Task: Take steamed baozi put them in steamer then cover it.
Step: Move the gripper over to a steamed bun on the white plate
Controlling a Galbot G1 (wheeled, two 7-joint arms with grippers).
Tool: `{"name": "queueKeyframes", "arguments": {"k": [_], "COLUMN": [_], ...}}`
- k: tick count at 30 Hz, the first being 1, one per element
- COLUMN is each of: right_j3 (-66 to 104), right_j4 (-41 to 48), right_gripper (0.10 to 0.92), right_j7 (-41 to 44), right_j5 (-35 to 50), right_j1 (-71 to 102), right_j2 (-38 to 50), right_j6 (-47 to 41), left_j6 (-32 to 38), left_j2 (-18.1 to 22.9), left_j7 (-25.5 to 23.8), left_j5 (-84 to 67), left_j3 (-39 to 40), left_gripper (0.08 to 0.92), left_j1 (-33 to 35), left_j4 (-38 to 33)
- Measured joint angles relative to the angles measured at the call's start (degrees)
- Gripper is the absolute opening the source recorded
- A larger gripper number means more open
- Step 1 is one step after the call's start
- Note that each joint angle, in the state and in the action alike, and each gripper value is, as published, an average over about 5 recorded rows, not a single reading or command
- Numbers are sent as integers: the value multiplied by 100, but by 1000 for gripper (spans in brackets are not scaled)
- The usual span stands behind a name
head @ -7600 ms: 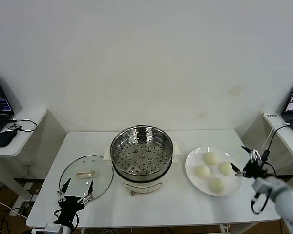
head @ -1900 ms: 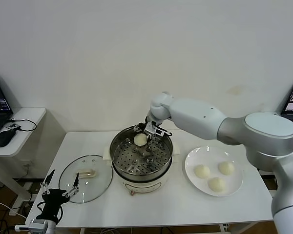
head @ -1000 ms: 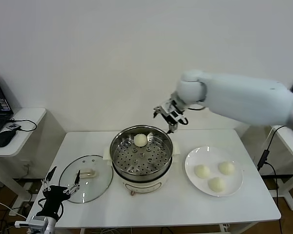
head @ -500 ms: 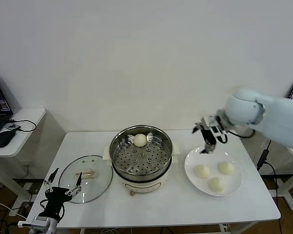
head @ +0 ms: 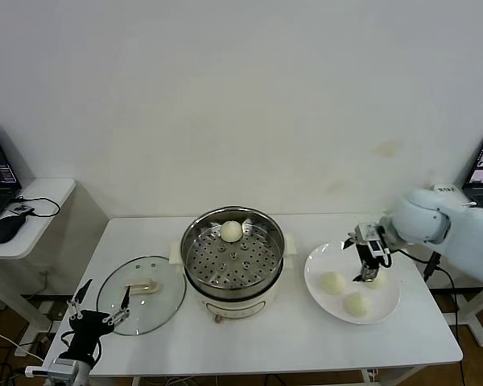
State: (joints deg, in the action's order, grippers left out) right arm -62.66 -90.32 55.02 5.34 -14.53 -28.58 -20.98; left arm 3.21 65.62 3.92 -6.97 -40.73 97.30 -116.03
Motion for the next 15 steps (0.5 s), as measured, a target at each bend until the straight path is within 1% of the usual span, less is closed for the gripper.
{"name": "queueKeyframes", "arguments": {"k": [15], "right_j3": [875], "right_j4": [1050], "right_gripper": [823], "right_j7": [-40], "right_j5": [-559], "right_j1": [1242], "right_j2": [-722], "right_j6": [252], "left_j6": [-21], "left_j2": [19], "left_j7": [-3], "left_j5": [18], "left_j3": [-89], "left_gripper": [823], "left_j1": [0], "left_j4": [36]}}
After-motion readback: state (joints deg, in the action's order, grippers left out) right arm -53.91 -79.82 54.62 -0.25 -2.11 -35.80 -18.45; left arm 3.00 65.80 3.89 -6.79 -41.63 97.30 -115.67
